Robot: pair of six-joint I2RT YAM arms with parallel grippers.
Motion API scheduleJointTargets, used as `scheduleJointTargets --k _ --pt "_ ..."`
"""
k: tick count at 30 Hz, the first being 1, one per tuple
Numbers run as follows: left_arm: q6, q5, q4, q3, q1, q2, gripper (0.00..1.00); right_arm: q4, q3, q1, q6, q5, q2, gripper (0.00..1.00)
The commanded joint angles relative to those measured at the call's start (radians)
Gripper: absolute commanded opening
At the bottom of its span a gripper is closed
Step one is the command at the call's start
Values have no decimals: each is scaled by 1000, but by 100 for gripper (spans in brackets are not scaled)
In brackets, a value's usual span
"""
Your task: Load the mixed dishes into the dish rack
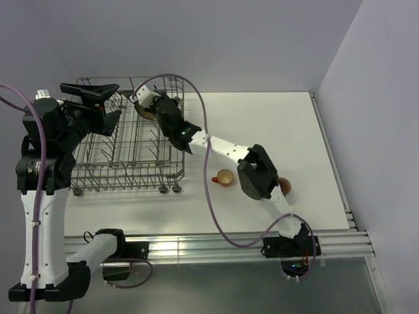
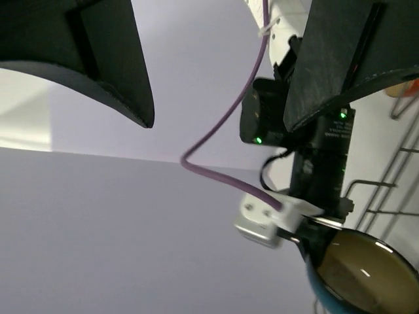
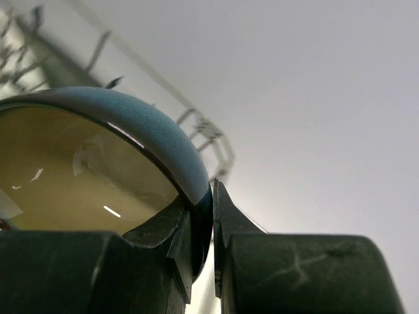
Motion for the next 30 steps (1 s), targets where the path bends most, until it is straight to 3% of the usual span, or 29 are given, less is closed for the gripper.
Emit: scheduleJointTargets --k 1,6,13,19,30 --pt "-156 60 122 -78 -1 -37 86 222 -33 -16 115 114 -245 0" --pt "-388 49 245 -259 -15 -101 80 308 -246 -1 176 146 -443 0" --pt "-517 18 271 -164 -59 -14 79 403 -383 61 143 138 -585 0" --pt "-645 -46 314 -172 -122 9 74 454 -461 114 124 134 -638 0" --pt "-712 -94 344 -158 -171 52 70 555 -541 140 121 100 -664 0"
